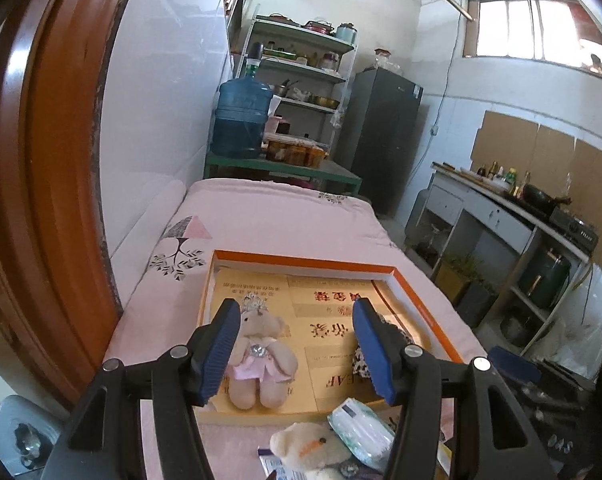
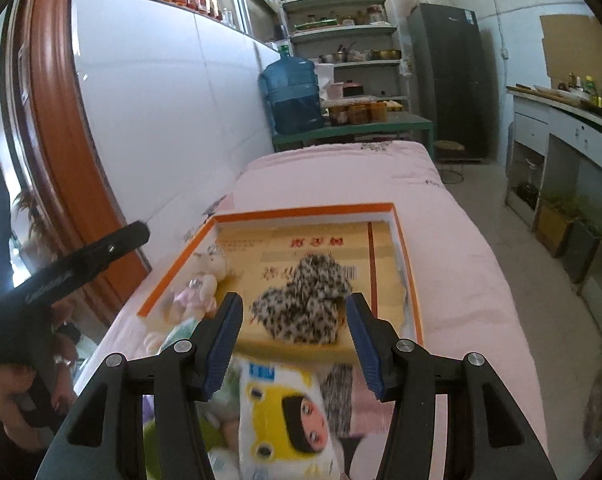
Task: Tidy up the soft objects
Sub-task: 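Move both open grippers back over the remaining pile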
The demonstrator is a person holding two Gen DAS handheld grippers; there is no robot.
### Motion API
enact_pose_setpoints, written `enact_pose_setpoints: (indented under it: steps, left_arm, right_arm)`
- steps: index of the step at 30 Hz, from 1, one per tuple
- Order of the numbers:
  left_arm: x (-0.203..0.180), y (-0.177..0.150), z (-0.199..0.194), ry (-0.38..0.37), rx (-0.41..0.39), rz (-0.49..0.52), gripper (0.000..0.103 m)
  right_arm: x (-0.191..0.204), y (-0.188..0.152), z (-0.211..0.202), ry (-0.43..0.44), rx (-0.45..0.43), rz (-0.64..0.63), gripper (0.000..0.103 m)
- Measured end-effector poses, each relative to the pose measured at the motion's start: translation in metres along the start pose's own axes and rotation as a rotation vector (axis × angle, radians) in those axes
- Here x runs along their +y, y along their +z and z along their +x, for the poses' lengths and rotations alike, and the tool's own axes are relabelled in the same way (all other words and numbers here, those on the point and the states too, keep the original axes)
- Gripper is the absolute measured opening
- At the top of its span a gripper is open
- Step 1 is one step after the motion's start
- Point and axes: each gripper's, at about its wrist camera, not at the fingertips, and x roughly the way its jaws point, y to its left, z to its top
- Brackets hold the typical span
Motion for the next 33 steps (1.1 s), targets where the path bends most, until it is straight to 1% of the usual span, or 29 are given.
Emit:
enact_pose_setpoints:
  steps: [3,6,12,15,18,22,28,33]
  left_arm:
    - [-0.008,-0.003,-0.012,0.029,0.001,0.027,0.058]
    - [-0.016,-0.011,-0.035,0.044,-0.008,0.049,0.058]
    - [-0.021,-0.035,-0.071,0.023,-0.002,0.048,0.058]
    - [-0.025,-0.044,-0.086,0.044,-0.013,0.063,0.058]
    - [-0.023,-0.054,-0.100,0.046,-0.016,0.043,0.058]
    - [-0.022,-0.063,-0.106,0.045,-0.003,0.034,0.058]
    - [-0.023,-0.083,-0.117,0.040,-0.007,0.019,0.058]
    - [-0.026,-0.100,-0.123,0.061,-0.004,0.030,0.058]
  right_arm:
    - [0.006,-0.009,-0.010,-0.010,0.009,-0.007,0.056]
    - [0.012,-0.017,-0.020,-0.020,0.014,-0.026,0.056]
    - [0.028,-0.033,-0.039,0.012,0.028,-0.051,0.056]
    - [0.036,-0.039,-0.047,0.020,0.030,-0.073,0.056]
    - [0.044,-0.048,-0.057,0.027,0.032,-0.093,0.056]
    - [0.048,-0.057,-0.068,0.028,0.033,-0.108,0.056]
    - [0.051,-0.072,-0.083,0.037,0.034,-0.113,0.056]
    - [0.054,-0.084,-0.090,0.026,0.022,-0.129,0.056]
